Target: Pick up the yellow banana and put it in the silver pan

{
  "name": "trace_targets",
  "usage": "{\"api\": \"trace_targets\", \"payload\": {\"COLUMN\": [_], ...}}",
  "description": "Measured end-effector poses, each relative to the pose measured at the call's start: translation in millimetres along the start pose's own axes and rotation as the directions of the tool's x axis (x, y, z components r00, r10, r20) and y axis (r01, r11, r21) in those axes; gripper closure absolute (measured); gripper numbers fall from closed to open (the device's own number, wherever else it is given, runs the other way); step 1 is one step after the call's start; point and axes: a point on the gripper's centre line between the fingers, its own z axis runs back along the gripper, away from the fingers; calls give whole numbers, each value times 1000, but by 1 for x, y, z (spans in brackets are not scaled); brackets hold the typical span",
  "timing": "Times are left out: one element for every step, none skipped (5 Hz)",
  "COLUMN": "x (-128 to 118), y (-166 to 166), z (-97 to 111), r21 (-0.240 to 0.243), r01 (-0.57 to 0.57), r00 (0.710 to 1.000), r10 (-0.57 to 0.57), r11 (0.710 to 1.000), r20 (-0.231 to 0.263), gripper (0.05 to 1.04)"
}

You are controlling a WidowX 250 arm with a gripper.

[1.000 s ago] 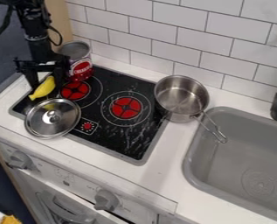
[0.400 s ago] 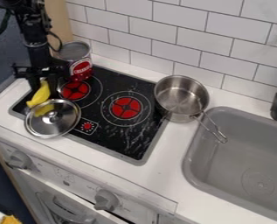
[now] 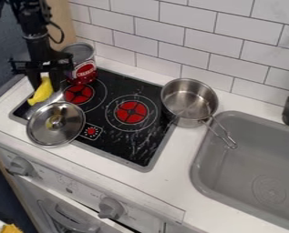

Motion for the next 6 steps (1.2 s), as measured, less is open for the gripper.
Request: {"api": "trace_targets", "payload": {"x": [-6, -17, -28, -44, -54, -60], "y": [-29, -76, -119, -168, -197, -214], "z": [23, 50, 62, 57, 48, 39], "r21": [-56, -139, -134, -152, -107, -98], "r01": [20, 92, 145, 216, 245, 271], "r00": [999, 994, 988, 976, 968, 962], "r10": [-18, -83, -135, -208, -238, -267], "r11": [998, 986, 980, 965, 964, 958], "r20": [33, 65, 79, 67, 76, 54], "gripper": [696, 696, 696, 696, 696, 696]}}
